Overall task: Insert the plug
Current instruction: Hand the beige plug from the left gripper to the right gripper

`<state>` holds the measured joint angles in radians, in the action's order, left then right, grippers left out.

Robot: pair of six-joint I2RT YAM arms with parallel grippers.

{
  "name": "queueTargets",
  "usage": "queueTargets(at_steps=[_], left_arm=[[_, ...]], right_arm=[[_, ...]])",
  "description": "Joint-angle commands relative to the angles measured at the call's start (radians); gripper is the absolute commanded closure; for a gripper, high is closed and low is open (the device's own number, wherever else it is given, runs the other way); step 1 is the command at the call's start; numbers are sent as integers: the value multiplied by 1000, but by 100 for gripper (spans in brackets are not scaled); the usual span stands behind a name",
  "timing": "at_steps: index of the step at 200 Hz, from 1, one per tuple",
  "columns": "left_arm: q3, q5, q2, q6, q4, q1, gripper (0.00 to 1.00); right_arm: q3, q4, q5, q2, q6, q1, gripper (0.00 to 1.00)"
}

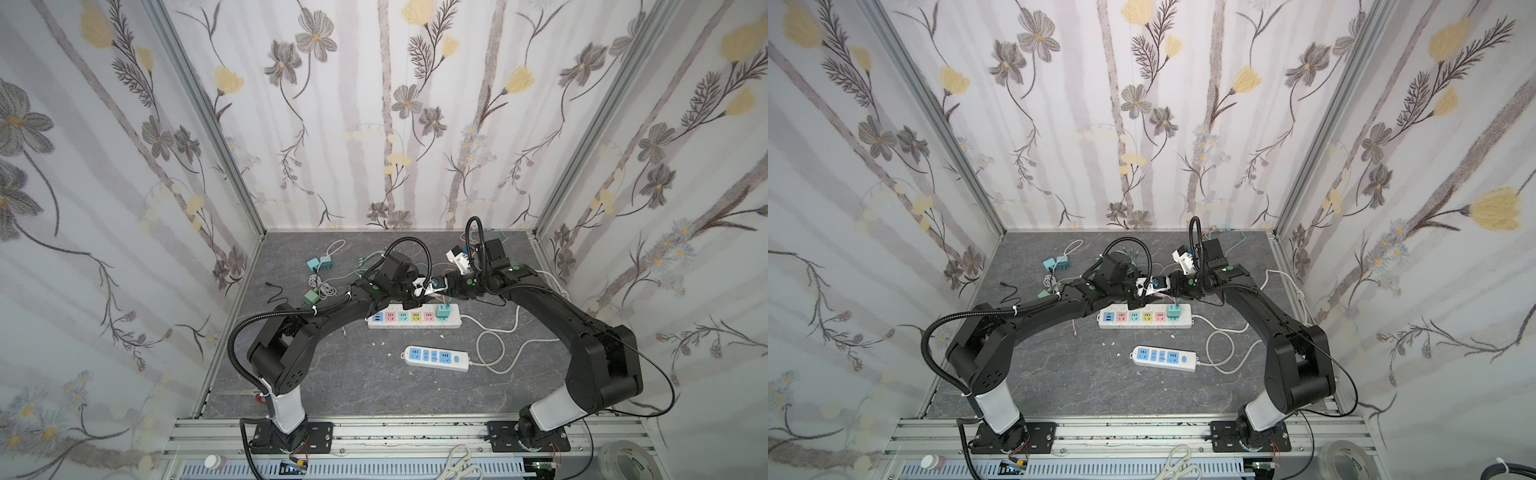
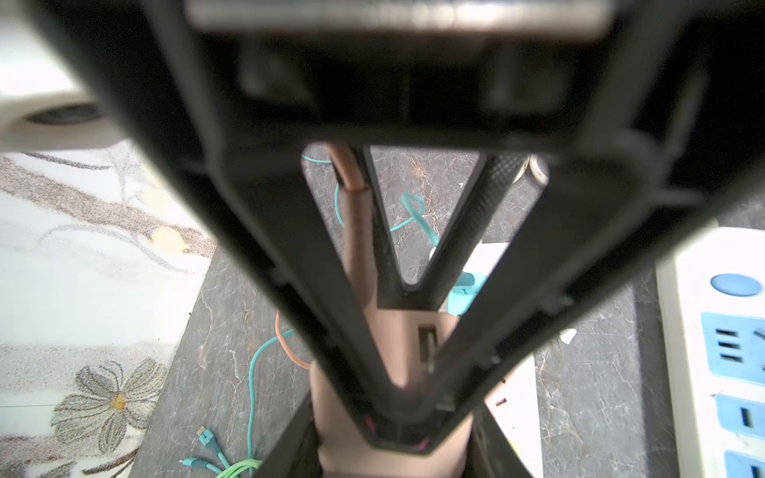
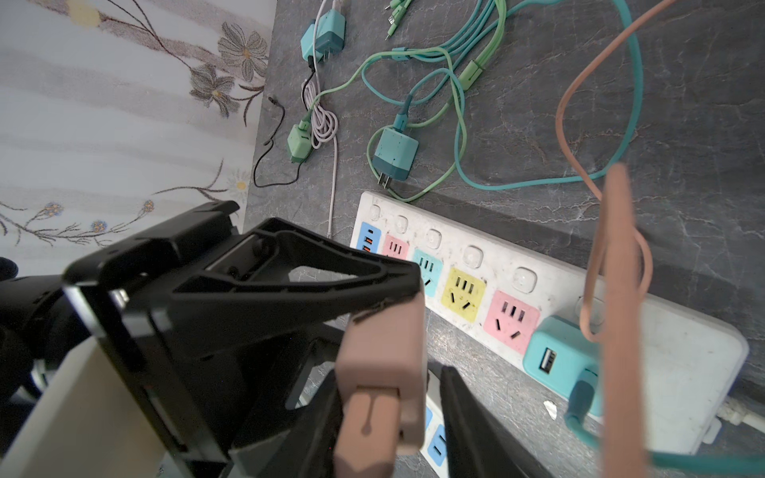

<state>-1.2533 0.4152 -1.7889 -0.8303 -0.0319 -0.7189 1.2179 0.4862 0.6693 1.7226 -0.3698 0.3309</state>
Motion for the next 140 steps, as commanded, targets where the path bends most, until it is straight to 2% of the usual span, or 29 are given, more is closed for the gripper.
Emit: queueTargets(at_steps=[1,53,68,103,119,140], left_arm=[[-4,30,7,-8,-27,1,100],[-9,27,5,-8,-11,1,100],[-8,17,6,5,-21,1,100],[-3,-35,6,96,-86,2,70],[5,-37,6,100,-102,2,53],[18,-45,7,105,-124,5,38]], right_arm=[[15,-28,-25,8,26,6,68],[28,5,-36,5,90,8,100],[28,1,-32,3,98,9,100],[29,-12,-29,9,97,8,100],[31,-20,-33,11,90,8,100],[38,-20,-52,14,85,9,100]])
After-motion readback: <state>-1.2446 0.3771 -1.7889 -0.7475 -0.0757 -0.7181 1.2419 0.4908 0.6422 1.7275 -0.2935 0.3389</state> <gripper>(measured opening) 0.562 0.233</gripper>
